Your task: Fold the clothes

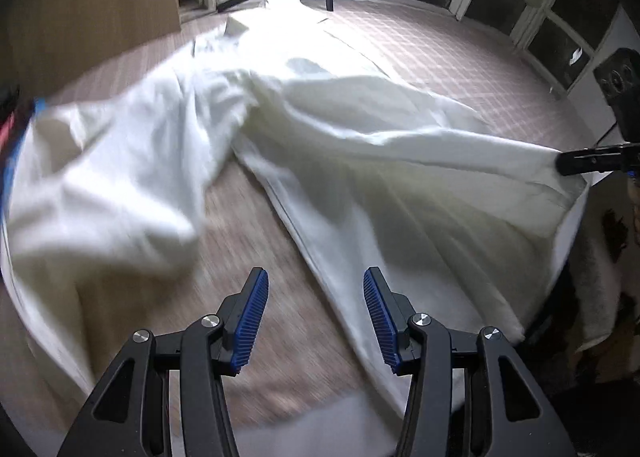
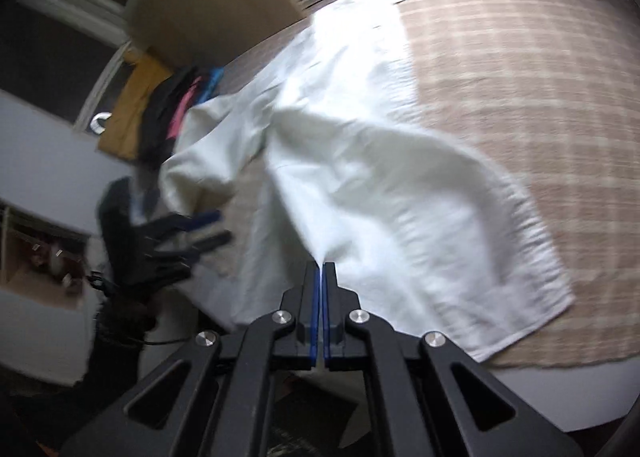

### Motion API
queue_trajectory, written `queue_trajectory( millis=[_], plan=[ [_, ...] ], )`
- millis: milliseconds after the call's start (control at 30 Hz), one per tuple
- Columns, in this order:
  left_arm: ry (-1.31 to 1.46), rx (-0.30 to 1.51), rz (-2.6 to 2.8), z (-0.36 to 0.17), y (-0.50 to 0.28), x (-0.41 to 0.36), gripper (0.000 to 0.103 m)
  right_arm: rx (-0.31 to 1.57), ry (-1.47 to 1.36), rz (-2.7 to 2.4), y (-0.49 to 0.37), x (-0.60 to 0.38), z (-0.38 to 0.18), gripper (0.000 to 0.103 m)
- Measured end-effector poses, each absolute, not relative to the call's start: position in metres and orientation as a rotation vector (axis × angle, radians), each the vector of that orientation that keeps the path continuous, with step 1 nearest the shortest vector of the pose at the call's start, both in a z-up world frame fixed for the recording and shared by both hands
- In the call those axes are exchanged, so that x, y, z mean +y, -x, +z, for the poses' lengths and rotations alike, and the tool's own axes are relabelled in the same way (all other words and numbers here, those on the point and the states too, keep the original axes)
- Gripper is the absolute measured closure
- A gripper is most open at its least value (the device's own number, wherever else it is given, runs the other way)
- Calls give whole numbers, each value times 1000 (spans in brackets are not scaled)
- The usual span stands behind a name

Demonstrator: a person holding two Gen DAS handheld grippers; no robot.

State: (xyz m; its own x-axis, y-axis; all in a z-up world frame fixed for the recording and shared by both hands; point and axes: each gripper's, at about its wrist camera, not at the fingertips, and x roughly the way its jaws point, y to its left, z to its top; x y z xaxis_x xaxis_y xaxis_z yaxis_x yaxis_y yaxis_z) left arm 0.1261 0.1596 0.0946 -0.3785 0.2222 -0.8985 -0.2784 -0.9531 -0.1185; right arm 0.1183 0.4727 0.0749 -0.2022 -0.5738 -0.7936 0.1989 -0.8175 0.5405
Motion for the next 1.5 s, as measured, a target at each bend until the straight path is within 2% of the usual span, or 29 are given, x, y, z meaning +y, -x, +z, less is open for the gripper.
queue_trajectory(
  millis=[267, 333, 567, 633, 700, 767, 800, 867, 1000, 1167, 1267, 1500],
  plan=[
    [1522, 217, 2386, 94, -50, 148, 55, -500, -1744, -2212, -87, 517, 32, 102],
    [1535, 293, 2361, 87, -42, 148, 55, -549, -1726, -2187, -90, 524, 34, 102],
    [1534, 493, 2265, 65, -24, 164, 56, -493, -1713, -2190, -99, 512, 47, 102],
    [1552, 522, 2252, 60, -18, 166, 63, -471, -1718, -2197, -100, 509, 50, 102],
    [1552, 497, 2235, 60, -16, 163, 84, -424, -1711, -2211, -101, 502, 53, 101],
    [1534, 481, 2240, 66, -15, 157, 92, -364, -1699, -2224, -109, 495, 60, 96],
    [1529, 457, 2236, 71, -15, 153, 95, -307, -1682, -2247, -115, 490, 66, 93],
    [1524, 425, 2240, 80, -14, 146, 96, -169, -1638, -2309, -128, 478, 76, 77],
    [1489, 455, 2265, 100, -15, 140, 96, 62, -1521, -2408, -156, 458, 94, 75],
    [1478, 437, 2301, 115, -6, 126, 96, -4, -1596, -2338, -172, 461, 79, 75],
    [1486, 405, 2272, 113, -6, 124, 96, -168, -1638, -2312, -169, 482, 64, 75],
    [1540, 497, 2169, 85, -32, 141, 93, -256, -1686, -2313, -141, 503, 41, 75]
  ],
)
